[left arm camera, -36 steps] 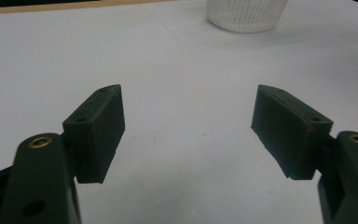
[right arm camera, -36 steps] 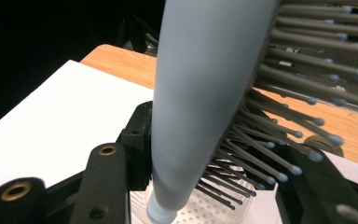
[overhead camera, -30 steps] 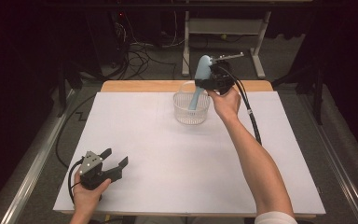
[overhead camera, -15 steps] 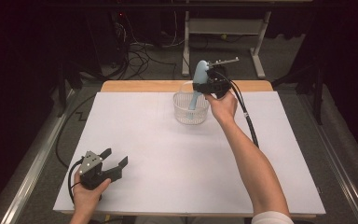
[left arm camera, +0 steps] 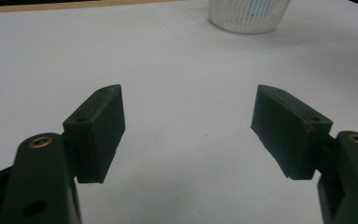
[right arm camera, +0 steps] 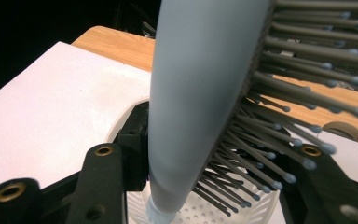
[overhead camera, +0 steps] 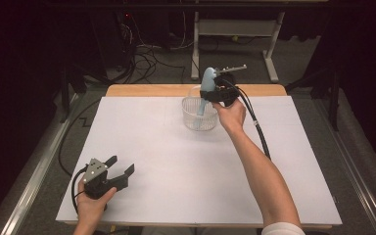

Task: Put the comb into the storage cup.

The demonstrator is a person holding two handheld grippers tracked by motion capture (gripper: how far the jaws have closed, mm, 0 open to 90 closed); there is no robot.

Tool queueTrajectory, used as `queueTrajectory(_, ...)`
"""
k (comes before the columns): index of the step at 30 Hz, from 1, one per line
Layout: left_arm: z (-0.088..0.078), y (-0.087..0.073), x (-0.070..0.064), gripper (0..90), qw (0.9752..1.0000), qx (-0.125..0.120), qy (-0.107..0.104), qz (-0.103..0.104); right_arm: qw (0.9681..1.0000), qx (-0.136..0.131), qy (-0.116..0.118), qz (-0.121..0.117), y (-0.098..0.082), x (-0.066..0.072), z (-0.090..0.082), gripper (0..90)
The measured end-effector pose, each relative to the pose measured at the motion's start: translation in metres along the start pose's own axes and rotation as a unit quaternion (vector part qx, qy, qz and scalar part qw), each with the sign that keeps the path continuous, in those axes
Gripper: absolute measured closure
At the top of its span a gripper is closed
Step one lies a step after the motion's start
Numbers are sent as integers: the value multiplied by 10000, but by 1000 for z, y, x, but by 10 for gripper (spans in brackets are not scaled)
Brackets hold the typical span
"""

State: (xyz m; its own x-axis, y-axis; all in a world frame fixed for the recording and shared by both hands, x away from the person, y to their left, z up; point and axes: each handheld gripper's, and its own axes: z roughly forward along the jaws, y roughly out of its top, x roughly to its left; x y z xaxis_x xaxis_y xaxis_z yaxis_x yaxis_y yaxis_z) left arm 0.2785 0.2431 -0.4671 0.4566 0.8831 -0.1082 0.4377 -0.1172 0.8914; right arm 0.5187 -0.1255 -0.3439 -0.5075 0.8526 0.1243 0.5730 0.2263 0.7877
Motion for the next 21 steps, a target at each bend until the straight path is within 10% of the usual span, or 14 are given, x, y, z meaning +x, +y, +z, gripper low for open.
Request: queueTrajectory(21, 0, 0, -1, 266, 10000, 5, 39, -12, 9997, 166, 110, 137, -17, -9, 2, 475)
